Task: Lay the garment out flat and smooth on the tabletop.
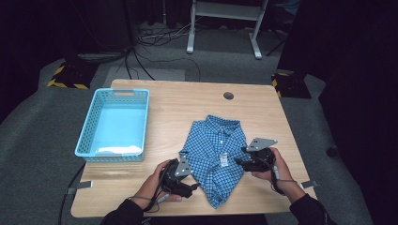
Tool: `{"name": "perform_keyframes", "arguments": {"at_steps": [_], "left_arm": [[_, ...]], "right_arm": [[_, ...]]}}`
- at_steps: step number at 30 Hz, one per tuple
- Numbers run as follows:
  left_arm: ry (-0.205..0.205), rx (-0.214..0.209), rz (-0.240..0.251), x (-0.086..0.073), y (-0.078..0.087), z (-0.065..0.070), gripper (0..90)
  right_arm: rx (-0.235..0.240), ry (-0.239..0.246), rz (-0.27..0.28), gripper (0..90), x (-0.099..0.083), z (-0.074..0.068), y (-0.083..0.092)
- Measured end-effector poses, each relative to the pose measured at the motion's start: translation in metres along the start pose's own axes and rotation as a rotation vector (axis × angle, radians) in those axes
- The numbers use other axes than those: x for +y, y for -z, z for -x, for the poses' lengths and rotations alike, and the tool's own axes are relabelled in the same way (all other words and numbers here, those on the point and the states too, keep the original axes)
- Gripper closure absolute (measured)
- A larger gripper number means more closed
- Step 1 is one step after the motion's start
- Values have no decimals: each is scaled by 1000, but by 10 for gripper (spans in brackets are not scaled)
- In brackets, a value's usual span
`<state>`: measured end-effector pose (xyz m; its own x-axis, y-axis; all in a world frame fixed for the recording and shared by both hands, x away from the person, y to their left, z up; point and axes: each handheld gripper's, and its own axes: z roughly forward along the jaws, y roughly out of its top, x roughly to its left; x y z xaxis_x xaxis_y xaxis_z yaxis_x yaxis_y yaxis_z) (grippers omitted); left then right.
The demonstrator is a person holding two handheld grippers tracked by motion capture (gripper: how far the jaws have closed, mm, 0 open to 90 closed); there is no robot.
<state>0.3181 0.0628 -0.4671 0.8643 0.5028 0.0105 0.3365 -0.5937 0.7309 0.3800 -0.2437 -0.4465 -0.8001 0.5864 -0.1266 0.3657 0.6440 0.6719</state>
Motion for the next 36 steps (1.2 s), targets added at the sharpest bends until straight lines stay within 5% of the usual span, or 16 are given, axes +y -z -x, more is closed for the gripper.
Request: {"name": "perform_keyframes", "arguments": {"at_steps": [7, 18, 30, 36], "left_arm": [[-26, -20, 11, 31, -24, 4, 274], [-37, 26, -101, 50, -66, -1, 391], [-79, 66, -144, 48, -66, -13, 795], [-73, 77, -145, 44, -56, -20, 863]], "right_arm": [[23, -2, -44, 452, -15, -10, -11], [8, -23, -48, 450, -24, -8, -28], [1, -62, -34, 450, -22, -3, -34], [-28, -77, -21, 450, -19, 3, -40]]}}
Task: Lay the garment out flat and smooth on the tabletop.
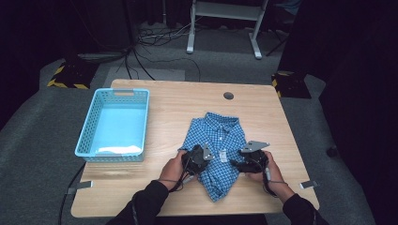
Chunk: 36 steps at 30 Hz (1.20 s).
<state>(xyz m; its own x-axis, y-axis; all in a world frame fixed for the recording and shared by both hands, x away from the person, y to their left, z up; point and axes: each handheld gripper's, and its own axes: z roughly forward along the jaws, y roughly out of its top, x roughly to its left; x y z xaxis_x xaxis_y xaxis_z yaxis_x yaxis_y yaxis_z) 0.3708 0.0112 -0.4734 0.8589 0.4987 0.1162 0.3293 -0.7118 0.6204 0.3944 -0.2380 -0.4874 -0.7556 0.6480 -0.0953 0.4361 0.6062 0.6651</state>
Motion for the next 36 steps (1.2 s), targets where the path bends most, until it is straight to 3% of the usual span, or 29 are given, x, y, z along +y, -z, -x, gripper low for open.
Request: {"name": "perform_keyframes", "arguments": {"at_steps": [9, 25, 36], "left_arm": [[11, -3, 20, -16, 22, -4, 866], [21, -26, 36, -51, 54, 3, 863], [44, -58, 14, -72, 61, 12, 837]], "right_arm": [[-28, -12, -2, 450, 7, 7, -7], [-41, -6, 2, 449, 9, 10, -10], [-41, 0, 5, 446, 9, 10, -10]]}}
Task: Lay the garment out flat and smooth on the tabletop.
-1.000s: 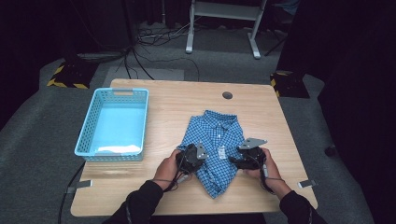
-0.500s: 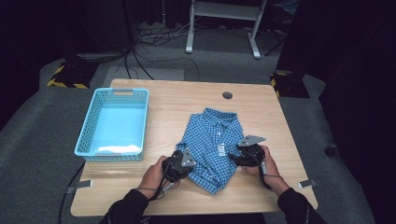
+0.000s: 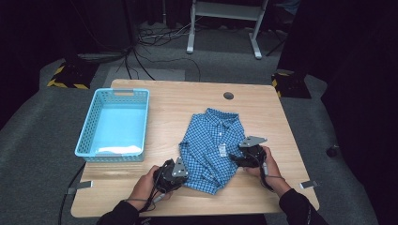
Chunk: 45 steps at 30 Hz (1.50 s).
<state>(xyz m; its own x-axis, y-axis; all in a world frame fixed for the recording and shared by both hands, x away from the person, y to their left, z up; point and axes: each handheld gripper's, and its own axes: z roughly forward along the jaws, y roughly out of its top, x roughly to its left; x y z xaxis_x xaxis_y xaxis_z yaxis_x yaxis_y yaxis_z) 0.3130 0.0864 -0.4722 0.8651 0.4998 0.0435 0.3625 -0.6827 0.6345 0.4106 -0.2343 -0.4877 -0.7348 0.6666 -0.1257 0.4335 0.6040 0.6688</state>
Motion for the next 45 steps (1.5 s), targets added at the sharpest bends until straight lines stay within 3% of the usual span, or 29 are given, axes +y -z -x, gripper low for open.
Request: {"name": "perform_keyframes", "arguments": {"at_steps": [6, 22, 32, 38, 41, 45], "left_arm": [[30, -5, -5, -11, 6, -1, 823], [56, -19, 2, -30, 17, 2, 819], [93, -23, -22, -47, 21, 0, 795], [122, -3, -5, -58, 28, 0, 797], [143, 5, 34, -61, 34, -1, 785], [129, 25, 67, -58, 38, -1, 737]], "right_arm": [[3, -2, 4, 446, -1, 0, 0], [-1, 12, 2, 437, 0, 0, 0], [0, 31, -1, 417, 0, -1, 1], [-7, 42, -13, 401, 1, -2, 2], [-5, 51, -29, 387, 3, -2, 4], [9, 56, -23, 379, 5, -3, 10]]}}
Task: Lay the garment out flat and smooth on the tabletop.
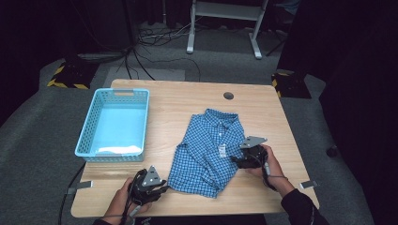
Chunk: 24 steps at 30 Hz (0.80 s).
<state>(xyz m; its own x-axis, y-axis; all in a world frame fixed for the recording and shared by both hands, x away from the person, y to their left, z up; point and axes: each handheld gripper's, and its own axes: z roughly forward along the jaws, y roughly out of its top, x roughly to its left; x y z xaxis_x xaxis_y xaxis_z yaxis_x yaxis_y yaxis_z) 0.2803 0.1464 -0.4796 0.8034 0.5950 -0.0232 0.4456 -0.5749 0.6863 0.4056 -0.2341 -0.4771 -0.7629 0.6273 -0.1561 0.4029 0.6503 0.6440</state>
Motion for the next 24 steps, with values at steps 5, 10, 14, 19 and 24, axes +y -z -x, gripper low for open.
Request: {"name": "perform_keyframes", "arguments": {"at_steps": [5, 10, 14, 19, 24], "left_arm": [[-43, 3, 17, 13, -6, 4, 702], [-90, -17, 36, 30, -12, 7, 653], [-95, -27, 38, 38, -17, 4, 625], [-105, -42, -2, 41, -33, -1, 614], [-108, -62, -36, 37, -44, 0, 606]], "right_arm": [[16, 0, 30, 365, 6, -2, 11], [32, 7, 51, 360, 12, -5, 16], [52, 29, 53, 357, 19, -13, 15], [83, 54, 73, 359, 34, -25, 14], [128, 93, 69, 367, 47, -43, 7]]}}
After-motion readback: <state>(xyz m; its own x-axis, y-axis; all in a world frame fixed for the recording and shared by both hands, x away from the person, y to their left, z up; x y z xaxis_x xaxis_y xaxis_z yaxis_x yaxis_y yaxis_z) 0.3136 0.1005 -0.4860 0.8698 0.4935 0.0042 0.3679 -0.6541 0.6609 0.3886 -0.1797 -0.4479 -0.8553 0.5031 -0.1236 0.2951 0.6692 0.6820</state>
